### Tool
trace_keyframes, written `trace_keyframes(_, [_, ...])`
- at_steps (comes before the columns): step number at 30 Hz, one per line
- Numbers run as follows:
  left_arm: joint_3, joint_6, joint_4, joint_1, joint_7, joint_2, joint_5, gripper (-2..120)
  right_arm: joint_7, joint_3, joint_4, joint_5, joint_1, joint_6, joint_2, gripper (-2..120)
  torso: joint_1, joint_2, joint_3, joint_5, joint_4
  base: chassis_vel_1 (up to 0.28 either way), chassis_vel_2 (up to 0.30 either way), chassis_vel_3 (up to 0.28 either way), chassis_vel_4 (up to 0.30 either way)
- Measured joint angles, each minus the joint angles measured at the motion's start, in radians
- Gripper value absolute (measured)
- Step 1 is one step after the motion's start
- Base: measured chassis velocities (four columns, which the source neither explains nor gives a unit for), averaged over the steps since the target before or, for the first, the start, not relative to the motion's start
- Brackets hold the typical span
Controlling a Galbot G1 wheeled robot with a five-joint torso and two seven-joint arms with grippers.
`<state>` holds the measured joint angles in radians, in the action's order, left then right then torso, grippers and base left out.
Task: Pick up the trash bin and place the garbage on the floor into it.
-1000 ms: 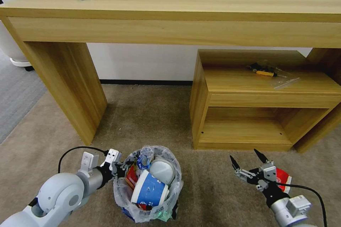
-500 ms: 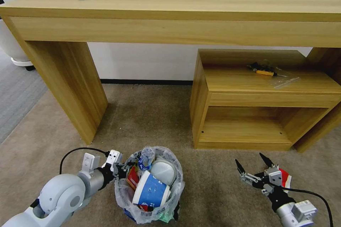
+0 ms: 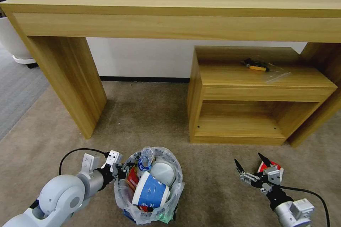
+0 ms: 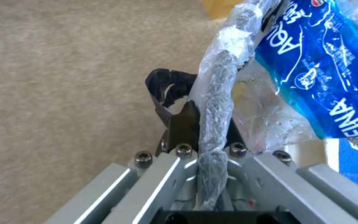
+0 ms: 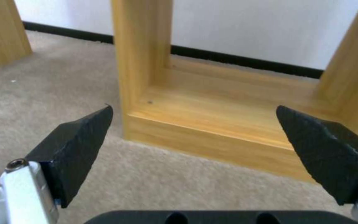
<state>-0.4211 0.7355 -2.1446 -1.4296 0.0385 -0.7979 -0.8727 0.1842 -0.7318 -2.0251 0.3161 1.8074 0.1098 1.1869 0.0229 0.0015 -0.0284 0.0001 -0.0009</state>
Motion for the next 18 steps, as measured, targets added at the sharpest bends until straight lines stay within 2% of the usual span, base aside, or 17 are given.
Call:
trace_keyframes(6, [-0.008, 0.000, -0.007, -0.008, -0.008, -0.007, 0.005, 0, 0.000, -0.001, 0.001, 0.000, 0.000, 0.000, -0.001, 100, 0.000, 0.000, 0.000, 0.0007, 0.0001, -0.219, -0.210, 0.221, 0.207])
trace_keyframes(8, [-0.013, 0.000, -0.008, -0.013, -0.010, -0.008, 0.006, 0, -0.001, -0.002, 0.003, -0.001, 0.000, -0.001, -0.001, 100, 0.000, 0.000, 0.000, -0.0009, 0.0001, -0.279, -0.246, 0.259, 0.234])
trace_keyframes(12, [-0.024, 0.000, -0.009, -0.025, -0.021, -0.012, 0.016, 0, -0.003, 0.000, 0.025, 0.000, -0.003, -0.007, 0.000, 100, 0.000, 0.000, 0.000, 0.0004, -0.0001, -0.234, -0.235, 0.248, 0.231])
trace_keyframes(14, [-0.029, 0.000, -0.009, -0.030, -0.028, -0.014, 0.023, 0, -0.004, 0.002, 0.047, 0.006, -0.010, -0.017, 0.000, 100, 0.000, 0.000, 0.000, -0.0004, -0.0004, -0.180, -0.150, 0.185, 0.213])
trace_keyframes(16, [-0.035, 0.000, -0.010, -0.037, -0.037, -0.017, 0.031, 0, -0.014, 0.004, 0.084, 0.038, -0.026, -0.044, 0.001, 100, 0.000, 0.000, 0.000, 0.0011, 0.0002, -0.134, -0.154, 0.163, 0.165])
trace_keyframes(18, [-0.040, 0.000, -0.011, -0.042, -0.041, -0.019, 0.035, 0, -0.034, 0.005, 0.107, 0.069, -0.037, -0.077, -0.001, 100, 0.000, 0.000, 0.000, 0.0007, 0.0000, -0.087, -0.079, 0.060, 0.099])
